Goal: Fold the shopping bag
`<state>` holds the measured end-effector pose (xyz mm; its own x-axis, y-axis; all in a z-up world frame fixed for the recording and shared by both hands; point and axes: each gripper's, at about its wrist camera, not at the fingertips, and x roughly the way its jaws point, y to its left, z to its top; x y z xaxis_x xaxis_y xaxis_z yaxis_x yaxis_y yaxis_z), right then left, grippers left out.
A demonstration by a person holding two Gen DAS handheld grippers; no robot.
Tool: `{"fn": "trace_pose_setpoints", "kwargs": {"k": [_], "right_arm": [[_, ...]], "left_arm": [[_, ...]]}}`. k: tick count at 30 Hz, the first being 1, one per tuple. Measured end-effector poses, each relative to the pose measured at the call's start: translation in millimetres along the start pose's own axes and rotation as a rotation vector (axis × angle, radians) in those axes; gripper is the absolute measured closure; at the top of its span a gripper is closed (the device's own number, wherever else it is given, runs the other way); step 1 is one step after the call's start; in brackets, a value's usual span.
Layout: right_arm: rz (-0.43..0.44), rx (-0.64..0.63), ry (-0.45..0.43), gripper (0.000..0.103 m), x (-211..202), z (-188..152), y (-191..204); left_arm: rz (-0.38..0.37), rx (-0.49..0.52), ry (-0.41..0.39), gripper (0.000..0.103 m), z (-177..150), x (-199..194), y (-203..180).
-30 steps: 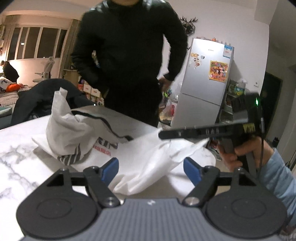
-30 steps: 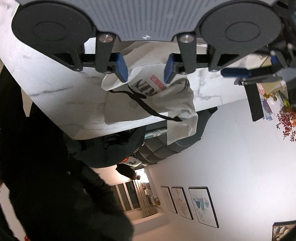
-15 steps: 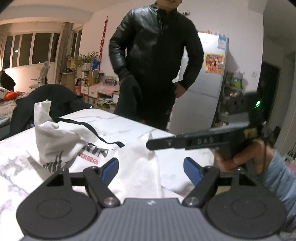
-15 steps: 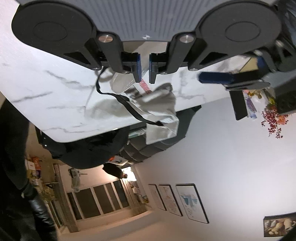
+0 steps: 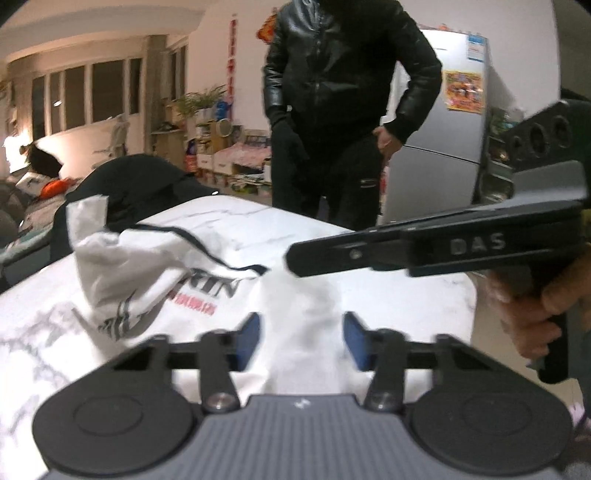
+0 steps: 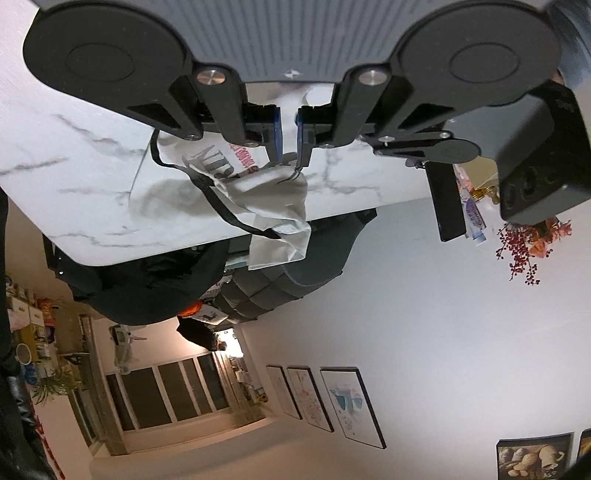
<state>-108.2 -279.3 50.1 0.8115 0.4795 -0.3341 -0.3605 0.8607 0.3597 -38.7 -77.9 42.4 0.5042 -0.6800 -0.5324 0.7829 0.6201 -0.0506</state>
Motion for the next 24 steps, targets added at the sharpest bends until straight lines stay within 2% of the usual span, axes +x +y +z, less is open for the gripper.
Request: {"fn": "trace_pose_setpoints", "kwargs": {"k": [3, 7, 9, 14, 16, 20, 22, 24], "right_arm": [[0.0, 0.01, 0.009, 0.093, 1, 1, -1], [-0.004, 0.018, 0.015, 0.092, 1, 0, -3], [-0.012, 0.032, 0.019, 0.089, 2, -1, -7], [-0.068, 0.083, 0.021, 0.073, -1, 2, -24], [-0.102, 0.104, 0.014, 0.072, -4, 3, -34], [-0.142, 0.144, 0.007, 0.068, -7, 4, -53], [-0.16, 0.154, 0.018, 0.067, -3, 4, -61], [-0.178, 0.16, 0.044, 0.067, 5, 4, -70]], "left_arm": [[0.013, -0.075, -0.005, 0.084, -5, -6, 14], [0.049, -0.156, -0.011, 0.088, -10, -13, 32], [0.073, -0.188, -0.015, 0.088, -13, -18, 41], [0.126, -0.237, -0.009, 0.088, -21, -27, 60], [0.128, -0.248, -0.013, 0.085, -23, -34, 63], [0.114, -0.226, -0.024, 0.067, -19, -36, 55], [0.104, -0.198, -0.023, 0.059, -14, -33, 46], [0.099, -0.162, -0.025, 0.047, -9, -29, 36]]}}
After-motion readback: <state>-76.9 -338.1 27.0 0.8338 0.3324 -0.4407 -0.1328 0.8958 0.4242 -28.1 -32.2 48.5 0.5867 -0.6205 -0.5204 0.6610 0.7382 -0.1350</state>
